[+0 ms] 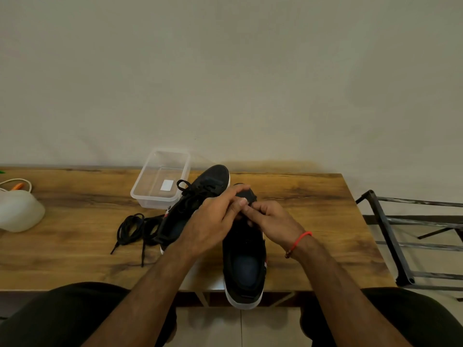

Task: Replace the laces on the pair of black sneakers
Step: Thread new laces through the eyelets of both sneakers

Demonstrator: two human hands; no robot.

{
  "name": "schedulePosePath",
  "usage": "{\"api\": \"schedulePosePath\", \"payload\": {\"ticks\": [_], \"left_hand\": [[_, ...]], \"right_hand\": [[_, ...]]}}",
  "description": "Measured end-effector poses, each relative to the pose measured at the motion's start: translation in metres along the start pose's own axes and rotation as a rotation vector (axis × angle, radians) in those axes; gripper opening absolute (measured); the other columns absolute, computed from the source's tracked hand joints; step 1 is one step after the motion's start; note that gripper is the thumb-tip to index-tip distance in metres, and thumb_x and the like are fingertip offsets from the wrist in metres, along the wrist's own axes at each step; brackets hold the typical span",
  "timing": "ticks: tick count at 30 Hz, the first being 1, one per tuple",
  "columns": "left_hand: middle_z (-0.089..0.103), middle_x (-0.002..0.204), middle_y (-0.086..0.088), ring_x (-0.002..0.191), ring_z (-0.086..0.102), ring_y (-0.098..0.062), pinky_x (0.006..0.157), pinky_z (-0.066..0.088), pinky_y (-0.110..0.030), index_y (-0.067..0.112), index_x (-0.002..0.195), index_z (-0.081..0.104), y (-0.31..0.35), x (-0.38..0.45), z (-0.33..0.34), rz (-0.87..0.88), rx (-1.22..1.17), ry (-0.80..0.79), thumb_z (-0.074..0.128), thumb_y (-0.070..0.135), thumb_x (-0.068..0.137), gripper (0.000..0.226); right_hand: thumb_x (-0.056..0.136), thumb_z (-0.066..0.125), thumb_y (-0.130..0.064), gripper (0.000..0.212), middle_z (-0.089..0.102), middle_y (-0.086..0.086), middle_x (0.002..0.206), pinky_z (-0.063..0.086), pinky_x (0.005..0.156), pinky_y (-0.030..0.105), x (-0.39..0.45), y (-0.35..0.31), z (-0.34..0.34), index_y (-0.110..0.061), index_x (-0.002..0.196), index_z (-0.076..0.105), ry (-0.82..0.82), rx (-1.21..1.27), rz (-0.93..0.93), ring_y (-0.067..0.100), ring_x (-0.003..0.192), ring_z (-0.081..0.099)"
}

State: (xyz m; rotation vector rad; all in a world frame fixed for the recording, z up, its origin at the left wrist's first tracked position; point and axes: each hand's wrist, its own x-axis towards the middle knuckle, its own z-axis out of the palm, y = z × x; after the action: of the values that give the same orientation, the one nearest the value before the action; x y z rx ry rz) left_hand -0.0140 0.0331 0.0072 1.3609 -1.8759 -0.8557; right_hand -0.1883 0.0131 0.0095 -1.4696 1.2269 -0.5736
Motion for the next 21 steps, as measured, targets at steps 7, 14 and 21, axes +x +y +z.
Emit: {"api": "schedulePosePath", "payload": {"ticks": [7,14,21], "left_hand": [[0.069,0.084,0.012,0.08,0.063,-0.004,0.075,0.056,-0.033,0.03,0.102,0.073,0.001,0.005,-0.038,-0.132,0.294,-0.007,0.058,0.041,0.1,0.019],[0.062,0.129,0.011,0.122,0.051,-0.015,0.104,0.044,-0.041,0.035,0.127,0.064,-0.009,0.003,-0.038,-0.105,0.506,-0.025,0.065,0.057,0.089,0.044],[0.066,0.115,0.008,0.106,0.061,-0.005,0.094,0.055,-0.032,0.025,0.129,0.061,-0.002,-0.002,0.016,-0.031,0.191,-0.056,0.076,0.023,0.089,0.043]], "right_hand": [[0.098,0.061,-0.03,0.028,0.066,-0.005,0.07,0.05,0.073,0.027,0.003,0.002,-0.008,-0.02,0.074,0.07,0.045,-0.026,0.048,0.007,0.07,0.058],[0.095,0.067,-0.032,0.026,0.067,-0.004,0.07,0.053,0.075,0.032,0.005,0.005,-0.008,-0.019,0.072,0.07,0.05,-0.022,0.059,0.01,0.071,0.06],[0.094,0.067,-0.029,0.026,0.064,-0.006,0.065,0.049,0.064,0.019,0.003,0.001,-0.005,-0.013,0.075,0.07,0.052,0.018,0.064,-0.001,0.061,0.058]]}}
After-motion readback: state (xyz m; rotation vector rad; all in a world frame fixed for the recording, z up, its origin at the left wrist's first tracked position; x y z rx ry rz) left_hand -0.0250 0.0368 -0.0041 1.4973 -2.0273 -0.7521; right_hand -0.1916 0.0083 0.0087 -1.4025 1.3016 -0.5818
